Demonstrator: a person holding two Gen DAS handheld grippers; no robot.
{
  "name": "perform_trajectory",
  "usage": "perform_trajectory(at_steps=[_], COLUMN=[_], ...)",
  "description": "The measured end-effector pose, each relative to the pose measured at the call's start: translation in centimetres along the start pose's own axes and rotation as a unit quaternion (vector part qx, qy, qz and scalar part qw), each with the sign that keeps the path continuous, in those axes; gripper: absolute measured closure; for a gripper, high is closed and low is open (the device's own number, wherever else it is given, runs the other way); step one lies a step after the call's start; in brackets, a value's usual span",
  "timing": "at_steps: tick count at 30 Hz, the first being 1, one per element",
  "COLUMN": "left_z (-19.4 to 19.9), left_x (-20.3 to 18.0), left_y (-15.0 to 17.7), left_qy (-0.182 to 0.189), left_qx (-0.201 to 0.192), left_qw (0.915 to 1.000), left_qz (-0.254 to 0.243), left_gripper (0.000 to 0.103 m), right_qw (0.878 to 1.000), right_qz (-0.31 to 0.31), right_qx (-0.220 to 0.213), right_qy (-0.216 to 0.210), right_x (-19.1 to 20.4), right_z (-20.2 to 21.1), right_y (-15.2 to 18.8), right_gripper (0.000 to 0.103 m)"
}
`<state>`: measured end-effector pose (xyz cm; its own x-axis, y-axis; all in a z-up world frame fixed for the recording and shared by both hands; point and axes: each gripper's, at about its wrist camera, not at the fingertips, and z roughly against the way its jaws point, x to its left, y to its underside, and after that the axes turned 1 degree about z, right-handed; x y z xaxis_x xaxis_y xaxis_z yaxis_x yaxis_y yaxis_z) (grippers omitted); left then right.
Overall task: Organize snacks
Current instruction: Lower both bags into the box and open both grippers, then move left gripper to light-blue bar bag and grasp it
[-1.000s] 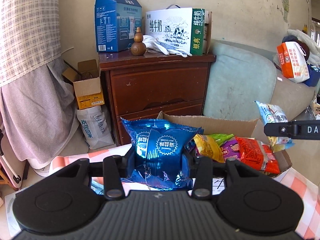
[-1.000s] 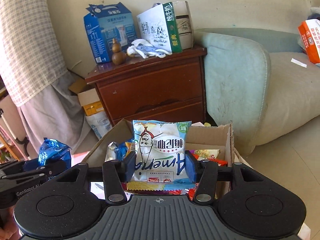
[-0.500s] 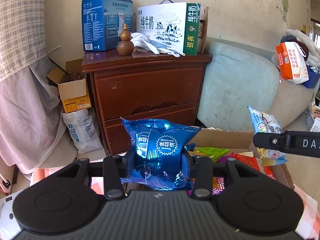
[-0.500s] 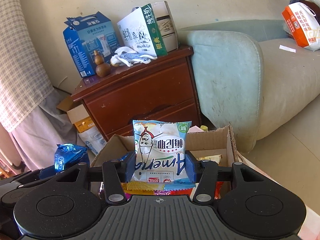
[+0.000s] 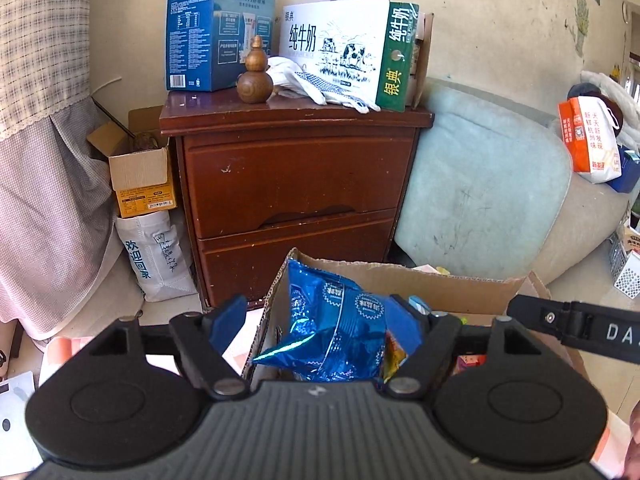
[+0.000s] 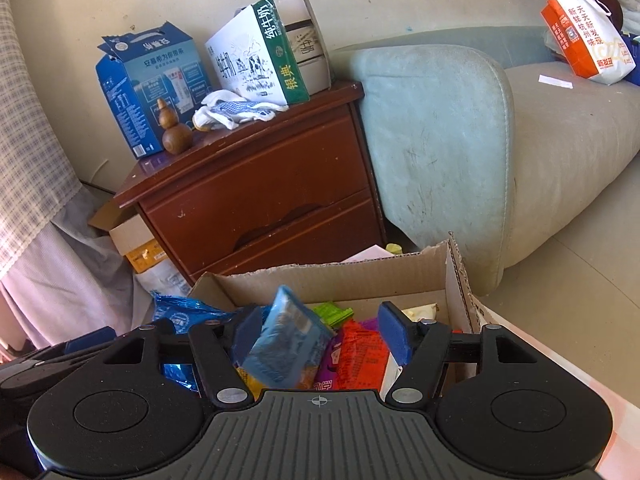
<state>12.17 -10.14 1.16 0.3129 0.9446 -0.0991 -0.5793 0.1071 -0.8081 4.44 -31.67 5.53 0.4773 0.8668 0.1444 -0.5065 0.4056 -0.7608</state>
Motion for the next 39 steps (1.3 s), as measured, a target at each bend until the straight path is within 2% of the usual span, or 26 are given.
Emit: perform_trajectory(at_steps=[6, 18, 24, 33, 39], left_z=[1.6, 3.7, 4.8, 4.5, 2.5], left_x=[1.2, 4.8, 6.6, 10.4, 13.2], left_y=[0.0, 1.2, 2.0, 3.7, 5.9], left_qy=[-0.014, -0.036, -0.045, -0.062, -0.062], left_qx=[0.001, 0.029, 0.037, 0.068, 0.111], left_qw=[0.9999, 0.9989, 0.9981, 0.9953, 0.9914], left_qz=[0.0, -0.003, -0.017, -0.03, -0.033], left_gripper=[0.021, 0.021, 0.021, 0.021, 0.022], right_qw=[0.999, 0.994, 0.989, 0.979, 0.973], right_qz=[0.033, 0.105, 0.125, 0.163, 0.177], right_qx=[0.001, 0.034, 0.052, 0.085, 0.108], right_qy=[-0.013, -0.027, -0.052, -0.086, -0.1], right_x=[1.4, 4.5, 6.3, 9.8, 11.6], right_z=[0.5, 1.4, 2.0, 1.7, 1.2], right_y=[0.3, 2.5, 3.7, 6.1, 7.6], right_gripper=[0.038, 0.033, 0.033, 0.033, 0.033])
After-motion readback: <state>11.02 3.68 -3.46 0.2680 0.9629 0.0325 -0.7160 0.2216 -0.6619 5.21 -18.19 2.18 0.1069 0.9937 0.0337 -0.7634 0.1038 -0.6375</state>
